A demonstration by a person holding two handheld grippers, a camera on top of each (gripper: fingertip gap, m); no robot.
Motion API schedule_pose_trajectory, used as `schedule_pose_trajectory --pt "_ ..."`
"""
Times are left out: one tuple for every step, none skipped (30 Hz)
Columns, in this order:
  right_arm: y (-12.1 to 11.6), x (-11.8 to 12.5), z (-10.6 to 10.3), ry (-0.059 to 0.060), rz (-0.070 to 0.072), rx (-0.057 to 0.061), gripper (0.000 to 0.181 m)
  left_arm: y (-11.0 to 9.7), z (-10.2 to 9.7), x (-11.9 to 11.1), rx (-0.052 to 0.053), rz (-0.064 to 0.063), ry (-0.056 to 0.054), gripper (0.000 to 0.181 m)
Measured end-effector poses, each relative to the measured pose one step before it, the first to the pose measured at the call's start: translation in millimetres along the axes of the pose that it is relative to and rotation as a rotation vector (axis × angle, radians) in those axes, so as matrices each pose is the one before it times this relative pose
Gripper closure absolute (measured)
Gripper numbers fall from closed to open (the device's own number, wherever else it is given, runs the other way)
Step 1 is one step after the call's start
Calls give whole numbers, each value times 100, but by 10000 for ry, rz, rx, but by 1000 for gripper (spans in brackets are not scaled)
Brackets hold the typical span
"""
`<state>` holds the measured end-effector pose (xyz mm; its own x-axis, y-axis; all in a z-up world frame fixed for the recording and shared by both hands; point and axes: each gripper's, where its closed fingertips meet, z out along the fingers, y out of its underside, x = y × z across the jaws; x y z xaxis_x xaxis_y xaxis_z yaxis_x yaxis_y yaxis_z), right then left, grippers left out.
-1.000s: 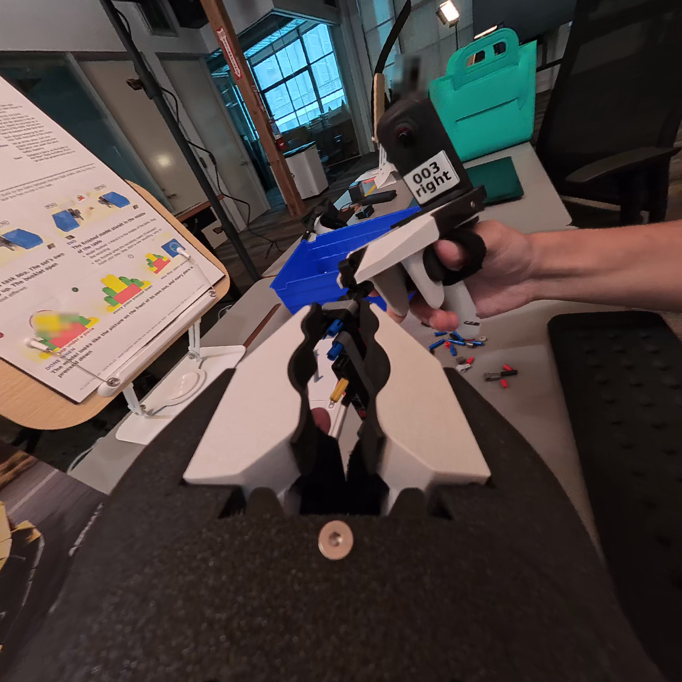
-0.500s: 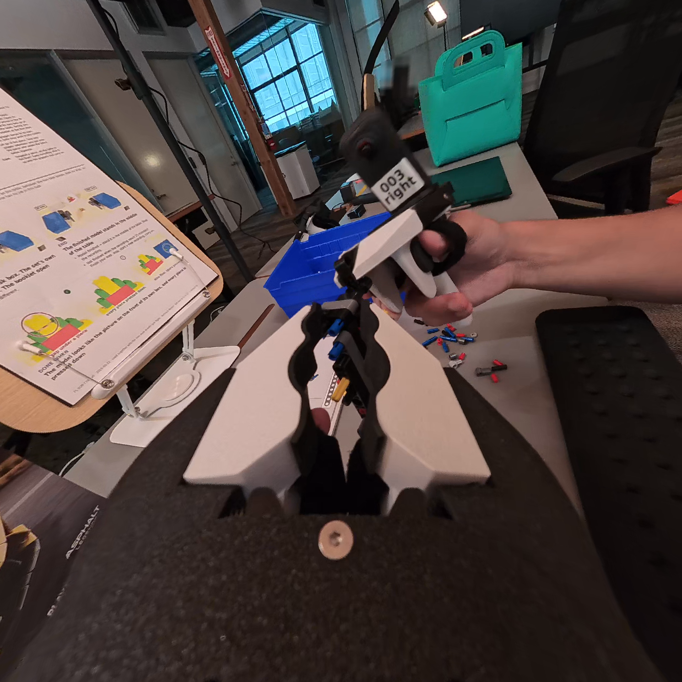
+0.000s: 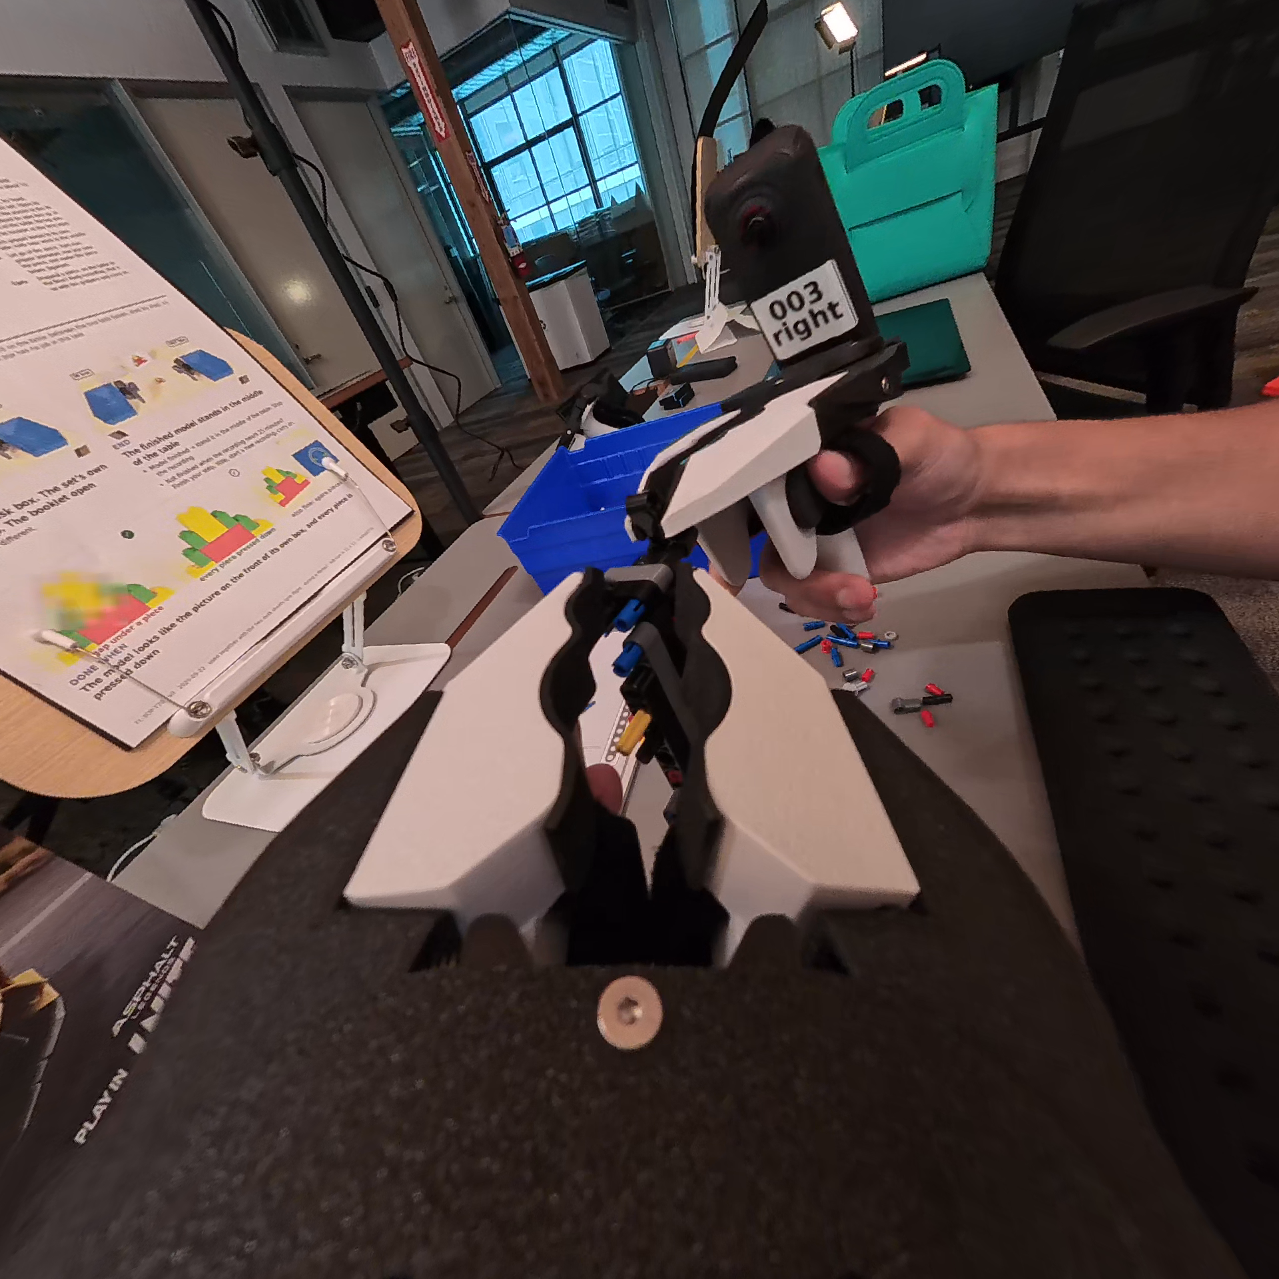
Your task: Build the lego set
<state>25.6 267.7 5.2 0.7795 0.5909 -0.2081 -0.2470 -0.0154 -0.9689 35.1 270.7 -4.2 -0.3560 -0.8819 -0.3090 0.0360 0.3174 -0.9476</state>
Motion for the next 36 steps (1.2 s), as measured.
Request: schedule_pose_trajectory --pt "7 98 115 112 101 -16 174 59 5 -126 -49 63 -94 163" --pt "-6 114 130 159 64 68 174 59 8 -173 -41 94 -132 163" --pt "-24 132 95 162 147 156 174 73 -3 -171 -30 56 -114 162" --pt "-27 92 93 82 235 224 174 54 -25 -140 -11 15 -59 163" --pt "-12 61 54 -5 302 265 174 43 -53 -91 22 -6 -17 162" --pt "-31 96 28 -3 315 288 174 55 -61 -101 47 -3 -18 162" --pt "19 155 72 35 283 269 175 66 -92 -141 48 -14 -30 162" --pt "55 14 121 5 243 262 175 41 -145 -107 61 -104 16 162" --pt "48 -130 144 -75 74 248 175 -15 -197 -53 77 -207 92 163" --pt "32 -155 134 -58 -141 247 174 -29 -225 -22 73 -226 126 163" --pt "45 -170 133 -60 -278 228 174 -26 -213 5 69 -182 106 162" --pt "58 -112 114 -67 -111 177 174 -16 -185 0 60 -121 62 162" --pt "39 -93 102 -125 159 120 174 -23 -142 5 46 -66 33 162" --pt "39 -70 62 -155 248 108 174 -7 -99 6 21 -54 28 162" --pt "80 20 21 -103 158 97 174 4 -54 -31 -2 -50 9 163" --pt "247 71 4 -28 -24 -8 174 22 -40 -43 -7 11 -22 162" --pt "30 -18 -39 -34 -157 115 174 -1 -28 39 25 71 5 162" --pt "2 -77 -37 -49 -132 86 174 -31 -10 137 50 63 29 162" --pt "-21 -67 -61 -50 -93 63 174 -39 1 136 63 53 -2 162" --pt "-18 -76 -82 -37 -101 48 174 -50 0 106 98 55 -61 162" --pt "-1 -142 -47 -55 -106 29 174 -75 -40 120 125 17 -89 162" --pt "18 -194 -8 -86 -85 21 174 -93 -84 134 140 -63 -102 161" --pt "17 -237 -5 -120 -81 7 174 -129 -106 160 145 -110 -98 160" --pt "45 -247 -44 -114 -96 -43 174 -134 -94 196 142 -65 -104 160" --pt "-18 -194 -94 -62 -138 -48 174 -111 6 183 127 16 -135 160" --pt "-46 -91 -150 1 -142 -52 174 -52 89 135 93 79 -180 160" --pt "-82 54 -167 71 -89 -37 174 -19 139 54 46 141 -219 161" --pt "-144 54 -172 52 -64 5 174 10 153 57 25 179 -192 161" --pt "-139 1 -180 13 -23 -24 174 -42 102 150 46 182 -98 162" --pt "-67 -1 -163 19 -31 -71 174 -65 30 152 48 170 -46 163" --pt "-10 43 -100 49 -67 -90 174 -15 3 69 6 124 -42 163" --pt "-12 72 -70 68 -84 -59 174 -2 -25 31 -19 18 19 164" --pt "2 97 -34 63 -84 -62 174 -35 -79 37 -22 -74 91 164" --pt "83 100 -37 54 -143 -173 174 -21 -79 -14 -17 -87 73 164" --pt "19 228 -136 140 -185 -236 174 17 -67 -97 -1 -58 23 163" --pt "-156 378 -259 236 -180 -180 175 38 -47 -122 17 -46 -4 163"
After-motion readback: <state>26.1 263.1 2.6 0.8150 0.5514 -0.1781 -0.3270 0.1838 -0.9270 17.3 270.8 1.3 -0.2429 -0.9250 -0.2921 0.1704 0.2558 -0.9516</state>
